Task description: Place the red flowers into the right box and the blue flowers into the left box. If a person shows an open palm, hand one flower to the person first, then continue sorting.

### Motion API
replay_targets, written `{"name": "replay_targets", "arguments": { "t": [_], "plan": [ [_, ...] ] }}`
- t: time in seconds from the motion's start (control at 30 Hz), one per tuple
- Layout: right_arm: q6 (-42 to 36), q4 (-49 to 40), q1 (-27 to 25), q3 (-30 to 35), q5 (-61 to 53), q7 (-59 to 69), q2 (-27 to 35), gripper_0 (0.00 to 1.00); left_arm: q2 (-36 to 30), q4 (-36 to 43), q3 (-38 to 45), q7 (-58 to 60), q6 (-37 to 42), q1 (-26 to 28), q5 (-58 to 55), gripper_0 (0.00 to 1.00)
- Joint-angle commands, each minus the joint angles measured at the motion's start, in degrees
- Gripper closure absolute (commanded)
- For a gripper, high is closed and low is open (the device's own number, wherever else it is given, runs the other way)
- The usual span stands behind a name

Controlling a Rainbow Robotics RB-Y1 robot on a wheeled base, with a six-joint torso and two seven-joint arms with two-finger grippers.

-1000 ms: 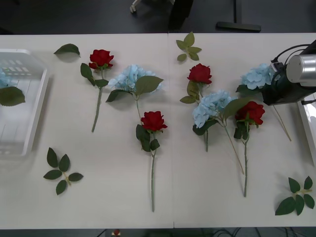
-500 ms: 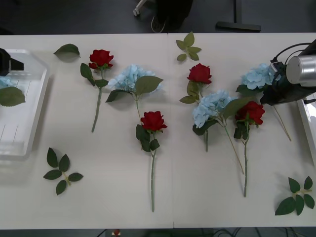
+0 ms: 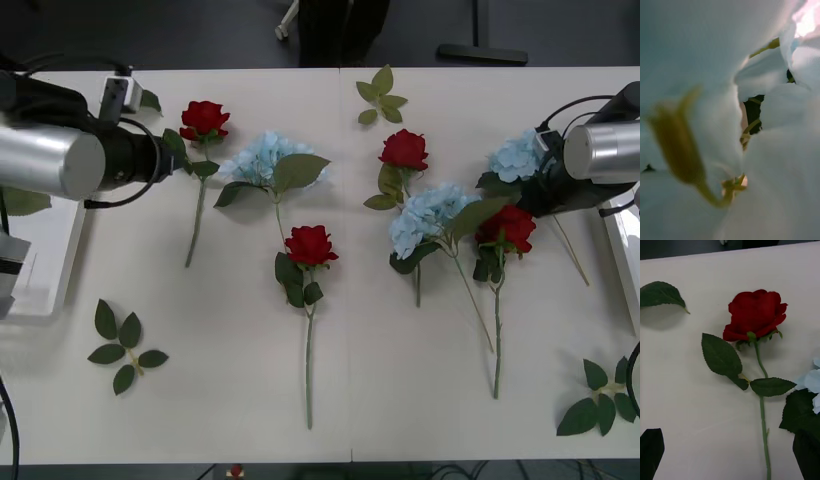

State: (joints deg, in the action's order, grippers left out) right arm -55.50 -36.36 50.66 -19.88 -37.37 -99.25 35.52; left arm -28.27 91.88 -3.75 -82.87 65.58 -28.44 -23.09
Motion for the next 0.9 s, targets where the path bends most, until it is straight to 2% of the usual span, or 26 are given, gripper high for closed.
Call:
{"name": "replay_targets", "arguments": {
  "t": [0.03, 0.13, 0.17, 0.2, 0.27, 0.3, 0.37, 0.67, 0.9],
  "plan": [
    [0.04, 0.94, 2.08, 0.37, 0.20, -1.83, -1.06, 0.11, 0.67, -3.90, -3.37, 1.31, -6.34, -1.09, 3.40, 0.00],
    [0.04, 0.94, 2.08, 0.46, 0.20, -1.83, -1.15, 0.11, 1.20, -7.06, -4.69, 1.93, -10.82, -1.27, 4.37, 0.00],
    [0.04, 0.94, 1.99, 0.46, 0.28, -1.83, -1.06, 0.18, 1.29, -8.12, -5.04, 2.01, -11.97, -1.53, 4.72, 0.00],
    [0.04, 0.94, 2.08, 0.46, 0.46, -1.83, -1.15, 0.27, 1.46, -8.99, -5.30, 2.10, -12.67, -1.97, 4.81, 0.00],
    [0.04, 0.94, 2.08, 0.46, 0.72, -1.83, -1.24, 0.52, 1.82, -10.84, -5.74, 2.10, -13.46, -3.20, 5.07, 0.00],
    [-0.05, 0.94, 1.99, 0.46, 0.90, -1.83, -1.24, 0.71, 2.25, -11.98, -6.09, 2.28, -13.81, -4.08, 5.34, 0.00],
    [-0.40, 0.94, 1.99, 0.54, 0.90, -1.83, -1.33, 0.99, 3.05, -14.00, -6.53, 2.54, -15.04, -5.75, 5.95, 0.00],
    [-0.84, 0.94, 2.08, 0.63, 0.90, -2.18, -1.33, 1.00, 6.12, -24.02, -7.94, 2.98, -22.43, -12.08, 6.92, 0.00],
    [-4.71, 0.94, 3.75, 2.83, 0.28, -3.15, -0.89, 1.00, 6.30, -28.51, -9.17, 2.72, -26.73, -12.34, 8.41, 0.00]
  ]
}}
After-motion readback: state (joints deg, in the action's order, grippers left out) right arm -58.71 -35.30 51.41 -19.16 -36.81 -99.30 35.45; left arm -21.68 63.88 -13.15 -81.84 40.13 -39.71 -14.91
